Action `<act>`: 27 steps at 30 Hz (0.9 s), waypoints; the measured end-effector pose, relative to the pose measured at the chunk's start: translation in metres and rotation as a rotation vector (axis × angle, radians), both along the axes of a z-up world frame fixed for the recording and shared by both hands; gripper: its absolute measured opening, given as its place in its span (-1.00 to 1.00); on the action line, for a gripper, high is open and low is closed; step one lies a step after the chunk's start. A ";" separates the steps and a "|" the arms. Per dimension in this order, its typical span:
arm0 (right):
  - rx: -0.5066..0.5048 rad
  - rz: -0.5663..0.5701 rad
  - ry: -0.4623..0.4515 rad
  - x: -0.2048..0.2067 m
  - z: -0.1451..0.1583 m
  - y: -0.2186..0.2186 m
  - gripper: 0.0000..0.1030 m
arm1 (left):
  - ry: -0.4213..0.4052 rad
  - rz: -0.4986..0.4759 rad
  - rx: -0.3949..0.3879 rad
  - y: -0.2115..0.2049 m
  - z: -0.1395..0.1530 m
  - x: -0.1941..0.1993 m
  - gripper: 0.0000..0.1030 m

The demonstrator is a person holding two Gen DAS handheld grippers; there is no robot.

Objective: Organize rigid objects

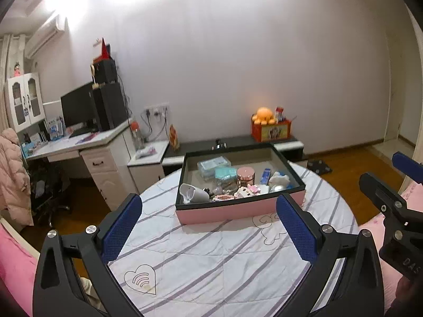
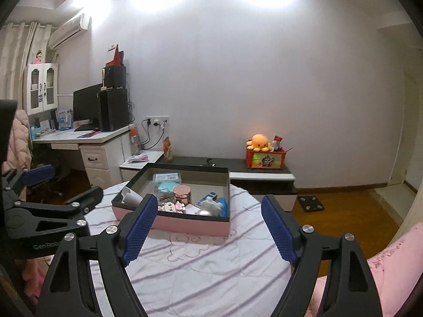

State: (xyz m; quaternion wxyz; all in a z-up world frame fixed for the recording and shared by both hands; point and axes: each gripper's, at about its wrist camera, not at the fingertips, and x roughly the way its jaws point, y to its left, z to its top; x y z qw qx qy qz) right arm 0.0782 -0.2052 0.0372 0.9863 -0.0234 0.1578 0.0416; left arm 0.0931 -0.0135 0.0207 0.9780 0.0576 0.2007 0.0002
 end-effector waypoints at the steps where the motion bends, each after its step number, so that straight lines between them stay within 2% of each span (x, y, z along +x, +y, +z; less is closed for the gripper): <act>1: 0.002 -0.011 -0.019 -0.007 -0.003 -0.001 0.60 | -0.028 0.005 -0.003 0.001 -0.001 -0.008 0.99; 10: 0.005 -0.049 -0.127 -0.040 -0.018 0.003 0.60 | -0.170 -0.012 -0.031 0.005 -0.009 -0.048 0.99; 17: 0.005 -0.064 -0.197 -0.048 -0.017 0.006 0.60 | -0.224 -0.018 -0.080 0.013 -0.009 -0.058 0.99; 23: -0.017 -0.083 -0.235 -0.053 -0.021 0.011 0.60 | -0.267 -0.001 -0.046 0.011 -0.011 -0.060 0.99; 27: -0.008 -0.083 -0.239 -0.054 -0.024 0.012 0.60 | -0.268 -0.014 -0.061 0.012 -0.013 -0.059 0.99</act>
